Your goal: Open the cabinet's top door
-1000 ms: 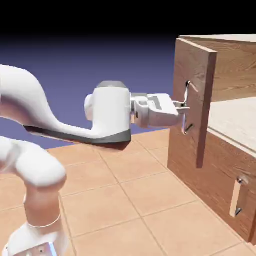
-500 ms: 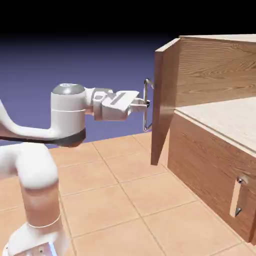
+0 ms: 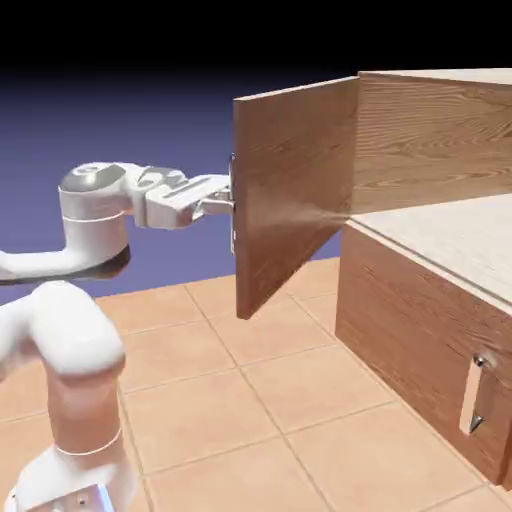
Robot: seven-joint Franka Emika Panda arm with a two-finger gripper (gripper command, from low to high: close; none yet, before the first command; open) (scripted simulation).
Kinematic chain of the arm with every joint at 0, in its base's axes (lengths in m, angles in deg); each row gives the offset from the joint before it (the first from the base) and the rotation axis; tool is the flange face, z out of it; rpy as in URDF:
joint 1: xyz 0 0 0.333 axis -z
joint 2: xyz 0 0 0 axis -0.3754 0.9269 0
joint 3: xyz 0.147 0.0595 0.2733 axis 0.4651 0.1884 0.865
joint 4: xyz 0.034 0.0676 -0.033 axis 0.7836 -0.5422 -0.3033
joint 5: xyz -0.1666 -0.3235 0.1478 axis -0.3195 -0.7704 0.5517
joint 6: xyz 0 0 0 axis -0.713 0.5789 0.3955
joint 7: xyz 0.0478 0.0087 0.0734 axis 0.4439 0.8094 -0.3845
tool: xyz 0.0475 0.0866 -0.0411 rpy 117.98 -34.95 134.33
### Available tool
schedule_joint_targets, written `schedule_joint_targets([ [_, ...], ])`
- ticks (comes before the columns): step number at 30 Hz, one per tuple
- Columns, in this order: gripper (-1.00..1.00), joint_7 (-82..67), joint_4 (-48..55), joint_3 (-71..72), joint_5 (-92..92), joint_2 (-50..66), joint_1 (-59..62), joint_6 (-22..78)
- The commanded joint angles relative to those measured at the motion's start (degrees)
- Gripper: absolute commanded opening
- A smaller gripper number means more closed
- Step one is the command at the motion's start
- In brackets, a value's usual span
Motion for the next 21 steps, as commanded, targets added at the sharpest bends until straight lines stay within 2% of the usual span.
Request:
schedule_joint_targets([
  [1, -1.00, 0.00, 0.64, 2.09, 2.05, 0.48, -0.40, 1.79],
  [10, -1.00, 1.36, 11.47, 20.78, 18.98, 8.25, 1.85, 18.03],
  [21, -1.00, 2.08, 34.00, 39.93, 32.51, 16.56, 18.95, 37.25],
])
